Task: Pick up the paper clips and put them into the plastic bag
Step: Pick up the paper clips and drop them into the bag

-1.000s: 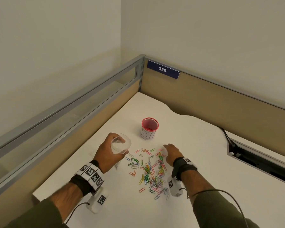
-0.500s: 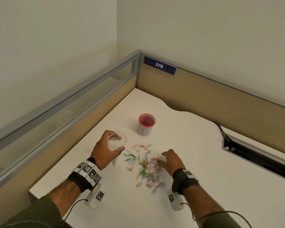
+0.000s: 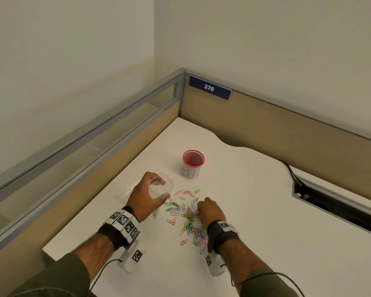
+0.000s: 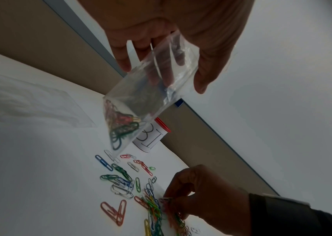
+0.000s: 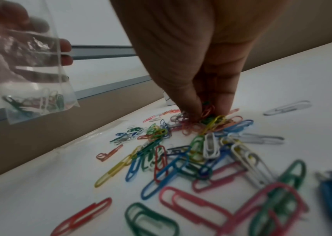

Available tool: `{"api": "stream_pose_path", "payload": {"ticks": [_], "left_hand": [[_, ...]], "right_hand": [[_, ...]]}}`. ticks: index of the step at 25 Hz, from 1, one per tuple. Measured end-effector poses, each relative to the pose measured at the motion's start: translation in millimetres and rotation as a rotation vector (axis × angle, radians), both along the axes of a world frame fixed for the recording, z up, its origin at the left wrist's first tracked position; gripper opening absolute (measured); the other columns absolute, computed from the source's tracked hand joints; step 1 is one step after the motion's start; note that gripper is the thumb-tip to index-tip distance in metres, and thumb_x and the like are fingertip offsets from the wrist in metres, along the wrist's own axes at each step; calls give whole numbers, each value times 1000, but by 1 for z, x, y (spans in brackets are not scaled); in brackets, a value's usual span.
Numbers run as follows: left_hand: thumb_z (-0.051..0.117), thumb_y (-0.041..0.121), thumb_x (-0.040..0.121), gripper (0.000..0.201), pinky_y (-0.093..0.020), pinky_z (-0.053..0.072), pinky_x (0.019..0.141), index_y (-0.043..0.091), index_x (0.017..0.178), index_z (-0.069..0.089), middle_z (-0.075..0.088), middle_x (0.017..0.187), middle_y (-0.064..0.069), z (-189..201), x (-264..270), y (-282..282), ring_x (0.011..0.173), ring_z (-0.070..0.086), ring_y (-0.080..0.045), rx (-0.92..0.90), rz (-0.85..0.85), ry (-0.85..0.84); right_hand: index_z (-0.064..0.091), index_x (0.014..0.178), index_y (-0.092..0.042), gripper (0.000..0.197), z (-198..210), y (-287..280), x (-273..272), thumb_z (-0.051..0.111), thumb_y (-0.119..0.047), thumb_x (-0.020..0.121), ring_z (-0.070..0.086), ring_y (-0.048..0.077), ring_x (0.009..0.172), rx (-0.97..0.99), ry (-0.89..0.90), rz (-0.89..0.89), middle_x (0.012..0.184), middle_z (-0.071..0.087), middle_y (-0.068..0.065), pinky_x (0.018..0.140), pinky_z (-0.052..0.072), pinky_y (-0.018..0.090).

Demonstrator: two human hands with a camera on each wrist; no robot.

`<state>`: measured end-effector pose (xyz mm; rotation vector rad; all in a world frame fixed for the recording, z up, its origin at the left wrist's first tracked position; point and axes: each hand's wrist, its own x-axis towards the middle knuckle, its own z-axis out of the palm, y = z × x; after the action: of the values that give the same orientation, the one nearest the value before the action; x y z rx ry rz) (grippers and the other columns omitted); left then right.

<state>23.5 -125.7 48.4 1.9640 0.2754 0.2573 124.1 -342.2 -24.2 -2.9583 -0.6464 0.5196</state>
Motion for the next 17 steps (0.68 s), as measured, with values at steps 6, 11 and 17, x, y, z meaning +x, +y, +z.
{"api": "stream_pose_path", "payload": {"ticks": [6, 11, 17], "left_hand": [[83, 18, 74, 46, -26, 42, 99, 20, 108, 51, 63, 109, 9, 1, 5, 1, 114, 58, -13, 4, 3, 6], [82, 18, 75, 46, -23, 40, 96, 19, 108, 50, 62, 108, 8, 0, 13, -6, 114, 58, -13, -4, -15, 12], [83, 19, 74, 47, -20, 43, 93, 24, 106, 49, 62, 112, 7, -2, 26, -19, 115, 58, -14, 16, -52, 30]], "right_hand": [[68, 94, -11, 17, 22, -10, 13, 53, -8, 88, 64, 25, 95, 186, 47, -201, 103, 69, 9, 85, 53, 32], [71, 78, -10, 8, 80, -14, 17, 68, -5, 83, 64, 17, 65, 651, 44, -357, 73, 71, 7, 69, 57, 31], [74, 88, -11, 8, 151, 29, 4, 70, -7, 83, 69, 16, 69, 963, 32, -265, 80, 73, 4, 65, 57, 17]]}}
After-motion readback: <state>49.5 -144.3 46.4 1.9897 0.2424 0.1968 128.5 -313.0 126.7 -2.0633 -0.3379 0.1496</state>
